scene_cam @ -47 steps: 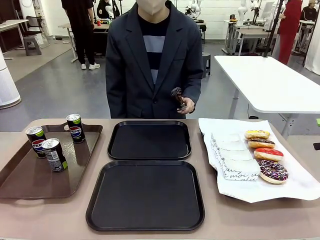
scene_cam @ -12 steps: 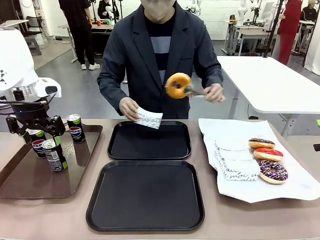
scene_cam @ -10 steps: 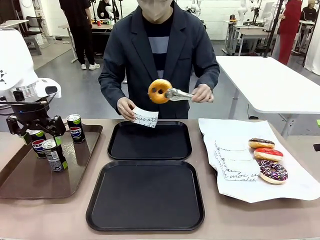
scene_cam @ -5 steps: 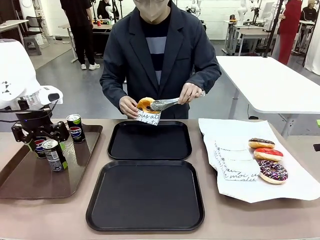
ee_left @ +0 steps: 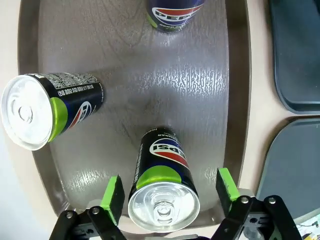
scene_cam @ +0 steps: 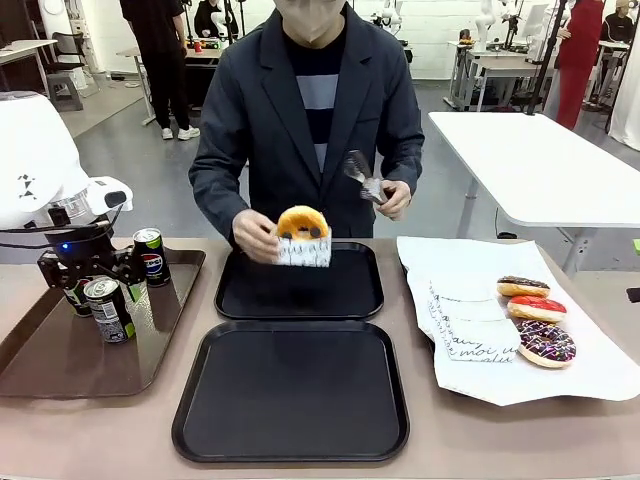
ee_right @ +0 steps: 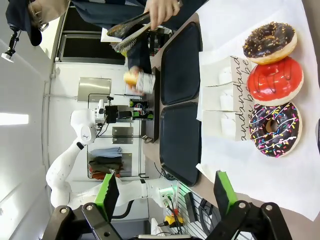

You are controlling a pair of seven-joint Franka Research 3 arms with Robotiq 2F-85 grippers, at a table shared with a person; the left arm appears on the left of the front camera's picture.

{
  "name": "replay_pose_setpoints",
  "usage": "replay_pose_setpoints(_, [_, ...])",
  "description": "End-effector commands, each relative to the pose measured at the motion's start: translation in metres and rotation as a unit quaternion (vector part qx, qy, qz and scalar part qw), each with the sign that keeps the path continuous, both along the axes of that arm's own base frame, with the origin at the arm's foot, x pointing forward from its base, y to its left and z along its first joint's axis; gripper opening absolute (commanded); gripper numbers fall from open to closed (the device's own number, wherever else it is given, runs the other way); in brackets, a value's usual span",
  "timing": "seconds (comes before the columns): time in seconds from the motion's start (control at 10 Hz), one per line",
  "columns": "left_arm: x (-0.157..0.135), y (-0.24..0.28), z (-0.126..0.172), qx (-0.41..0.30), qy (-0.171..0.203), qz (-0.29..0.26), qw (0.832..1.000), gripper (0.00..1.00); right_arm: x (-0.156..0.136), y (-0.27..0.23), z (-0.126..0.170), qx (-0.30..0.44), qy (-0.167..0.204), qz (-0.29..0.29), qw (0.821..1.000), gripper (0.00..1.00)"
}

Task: Set up donuts and drinks on trays.
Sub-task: Pick up one Pepsi coke and place it on the Flat Tray.

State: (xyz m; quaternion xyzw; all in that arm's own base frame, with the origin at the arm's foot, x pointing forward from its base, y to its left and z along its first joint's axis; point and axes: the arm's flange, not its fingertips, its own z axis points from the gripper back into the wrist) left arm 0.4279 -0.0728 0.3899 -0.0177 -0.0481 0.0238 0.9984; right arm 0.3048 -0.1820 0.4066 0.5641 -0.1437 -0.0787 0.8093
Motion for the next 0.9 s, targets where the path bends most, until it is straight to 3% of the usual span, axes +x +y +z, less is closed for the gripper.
replay_pose_setpoints(0.0, [0.001, 0.001, 0.003, -0.007, -0.007, -0.004, 1.000, 0.46, 0.001, 0.000, 0.000, 0.007, -0.008, 0.000, 1.000, 1.00])
replay_pose_setpoints(0.1, [0.001, 0.001, 0.005, -0.002, -0.002, -0.003, 1.000, 0.03, 0.001, 0.000, 0.000, 0.007, -0.008, 0.000, 1.000, 1.00])
replay_pose_setpoints(0.4, [-0.002, 0.003, 0.006, 0.023, 0.011, -0.005, 1.000, 0.00, 0.001, 0.000, 0.000, 0.007, -0.008, 0.000, 1.000, 1.00])
replay_pose_setpoints(0.5, [-0.003, 0.003, 0.008, 0.029, 0.015, -0.009, 0.999, 0.13, 0.001, 0.000, 0.000, 0.007, -0.008, 0.000, 1.000, 1.00])
replay_pose_setpoints(0.6, [-0.005, 0.001, 0.012, 0.033, 0.018, -0.013, 0.999, 0.08, 0.001, 0.000, 0.000, 0.007, -0.008, 0.000, 1.000, 1.00])
replay_pose_setpoints(0.7, [-0.011, -0.002, 0.025, 0.048, 0.037, -0.015, 0.998, 0.08, 0.001, 0.000, 0.000, 0.007, -0.008, 0.000, 1.000, 1.00])
replay_pose_setpoints(0.8, [-0.025, -0.007, 0.045, 0.061, 0.032, -0.022, 0.997, 0.08, 0.001, 0.000, 0.000, 0.007, -0.008, 0.000, 1.000, 1.00])
